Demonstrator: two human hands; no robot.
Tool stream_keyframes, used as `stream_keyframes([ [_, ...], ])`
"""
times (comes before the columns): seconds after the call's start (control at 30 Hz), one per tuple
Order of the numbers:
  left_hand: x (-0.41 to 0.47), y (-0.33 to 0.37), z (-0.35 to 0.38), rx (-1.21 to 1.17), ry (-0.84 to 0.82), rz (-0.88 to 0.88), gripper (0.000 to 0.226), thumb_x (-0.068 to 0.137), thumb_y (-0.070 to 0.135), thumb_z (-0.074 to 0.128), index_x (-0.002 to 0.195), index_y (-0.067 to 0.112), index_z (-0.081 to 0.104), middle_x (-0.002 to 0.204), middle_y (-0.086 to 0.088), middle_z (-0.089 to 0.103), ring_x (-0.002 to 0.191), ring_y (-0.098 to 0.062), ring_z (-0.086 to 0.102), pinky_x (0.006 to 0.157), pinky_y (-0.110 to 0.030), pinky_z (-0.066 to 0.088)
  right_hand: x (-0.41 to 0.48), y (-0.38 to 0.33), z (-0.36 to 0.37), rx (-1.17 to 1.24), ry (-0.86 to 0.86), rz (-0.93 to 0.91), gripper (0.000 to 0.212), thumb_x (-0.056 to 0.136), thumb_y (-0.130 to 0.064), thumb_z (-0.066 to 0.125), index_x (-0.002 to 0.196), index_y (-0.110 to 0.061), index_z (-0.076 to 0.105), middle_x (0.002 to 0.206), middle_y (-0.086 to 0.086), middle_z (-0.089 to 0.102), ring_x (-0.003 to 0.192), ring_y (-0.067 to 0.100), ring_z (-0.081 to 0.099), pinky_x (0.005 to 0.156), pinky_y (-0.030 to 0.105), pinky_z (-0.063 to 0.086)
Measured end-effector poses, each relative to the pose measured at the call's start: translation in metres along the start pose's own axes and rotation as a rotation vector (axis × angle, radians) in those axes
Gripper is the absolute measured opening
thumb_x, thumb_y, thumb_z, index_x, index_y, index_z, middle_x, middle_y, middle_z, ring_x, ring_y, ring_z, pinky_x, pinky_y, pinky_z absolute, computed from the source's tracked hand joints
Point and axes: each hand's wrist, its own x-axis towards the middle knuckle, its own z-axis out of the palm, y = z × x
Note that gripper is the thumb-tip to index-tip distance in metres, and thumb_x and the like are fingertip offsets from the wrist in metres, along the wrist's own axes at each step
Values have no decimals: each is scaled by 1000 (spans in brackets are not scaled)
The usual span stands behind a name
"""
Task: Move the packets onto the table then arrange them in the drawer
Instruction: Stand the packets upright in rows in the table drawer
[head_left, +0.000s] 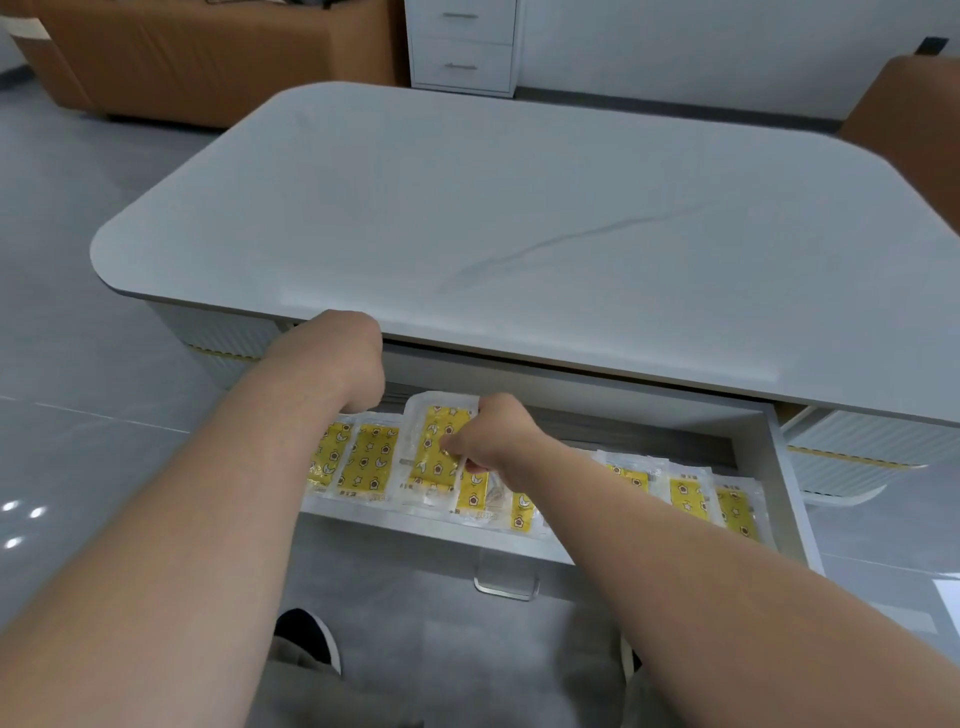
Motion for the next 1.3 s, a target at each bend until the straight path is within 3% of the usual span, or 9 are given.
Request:
stream_keyframes([
  [0.17, -5, 4, -1, 6, 42, 41, 15, 85, 11, 70, 99, 15, 69, 94, -2, 63, 85, -22, 62, 68, -30, 51, 13, 6, 19, -173, -25, -40, 19, 89, -13, 72, 102, -3, 62, 100, 13, 72, 87, 24, 72, 80, 38, 63],
  [0.27, -8, 3, -2, 6, 41, 53, 15, 85, 13, 70, 100, 15, 69, 93, -1, 63, 86, -22, 63, 68, -30, 51, 15, 6, 25, -343, 19, -50, 13, 89, -11, 67, 92, -8, 55, 91, 7, 60, 72, 18, 57, 59, 27, 52],
  [0.3, -9, 3, -2, 1, 50, 65, 13, 86, 15, 70, 99, 15, 69, 91, -1, 63, 86, -22, 64, 70, -31, 52, 15, 7, 26, -396, 38, -42, 19, 88, -12, 68, 101, -8, 54, 99, 9, 56, 74, 20, 55, 54, 25, 49],
  [0.37, -11, 4, -3, -17, 69, 93, 11, 87, 19, 69, 96, 14, 69, 89, -1, 63, 86, -22, 63, 73, -33, 54, 16, 10, 26, -498, 81, -31, 55, 87, -16, 71, 133, -10, 42, 124, 14, 45, 85, 26, 56, 51, 27, 42],
  [0.47, -15, 6, -6, -33, 65, 117, 15, 88, 28, 70, 94, 15, 68, 88, -1, 63, 85, -22, 62, 79, -37, 57, 17, 16, 26, -558, 128, -49, 75, 85, -26, 76, 143, -16, 29, 130, 14, 36, 92, 28, 55, 58, 31, 45],
  [0.6, -20, 11, -9, -38, 45, 127, 23, 90, 36, 70, 99, 15, 67, 93, -2, 64, 89, -23, 62, 82, -39, 56, 13, 24, 25, -557, 157, -54, 76, 84, -41, 78, 139, -18, 32, 129, 12, 36, 91, 25, 49, 64, 33, 45],
  [0.77, -27, 20, -18, -22, 93, 149, 29, 92, 39, 69, 106, 14, 63, 99, -4, 64, 93, -24, 62, 83, -40, 56, 2, 18, 6, -586, 224, -181, 68, 88, -59, 68, 132, -17, 36, 126, 10, 38, 93, 29, 61, 67, 36, 52],
  [1.0, -47, 38, -22, -133, 263, 349, 30, 94, 43, 63, 115, 24, 51, 116, 3, 56, 100, -18, 55, 83, -37, 49, -29, 15, -67, -598, 294, -335, 47, 94, -53, 60, 125, -20, 48, 126, 4, 43, 83, 20, 62, 71, 36, 58],
  [1.3, -76, 78, -8, -166, 210, 582, 69, 84, 67, 59, 140, 32, 40, 144, 16, 41, 127, -6, 44, 93, -24, 36, -74, 61, -149, -631, 468, -412, 43, 100, -53, 51, 130, -21, 53, 126, 0, 46, 118, 17, 44, 90, 26, 37],
])
